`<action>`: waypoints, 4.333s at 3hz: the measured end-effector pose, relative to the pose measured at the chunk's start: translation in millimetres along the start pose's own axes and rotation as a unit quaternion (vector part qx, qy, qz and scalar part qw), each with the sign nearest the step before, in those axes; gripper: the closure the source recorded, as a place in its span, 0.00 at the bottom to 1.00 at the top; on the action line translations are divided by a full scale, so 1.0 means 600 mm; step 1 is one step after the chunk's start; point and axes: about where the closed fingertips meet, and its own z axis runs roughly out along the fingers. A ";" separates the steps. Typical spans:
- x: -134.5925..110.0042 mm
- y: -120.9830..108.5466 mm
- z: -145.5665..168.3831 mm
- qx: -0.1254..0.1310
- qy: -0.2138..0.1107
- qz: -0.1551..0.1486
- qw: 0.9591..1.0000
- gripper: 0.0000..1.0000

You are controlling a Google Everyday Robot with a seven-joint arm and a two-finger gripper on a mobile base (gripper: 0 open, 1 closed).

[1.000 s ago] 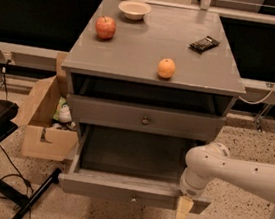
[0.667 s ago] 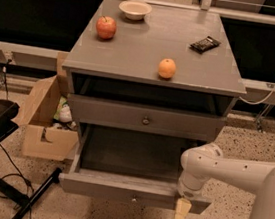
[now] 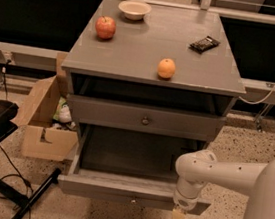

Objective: Open middle drawer

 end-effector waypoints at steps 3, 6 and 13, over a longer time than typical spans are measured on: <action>0.000 -0.001 0.000 0.000 0.000 0.000 1.000 1.00; 0.000 -0.001 0.000 0.000 0.000 0.000 1.000 0.27; 0.000 -0.001 0.000 0.000 0.000 0.000 1.000 0.31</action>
Offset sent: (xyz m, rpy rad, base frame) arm -0.0690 0.0850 0.1437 -0.1665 -0.0572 -0.0296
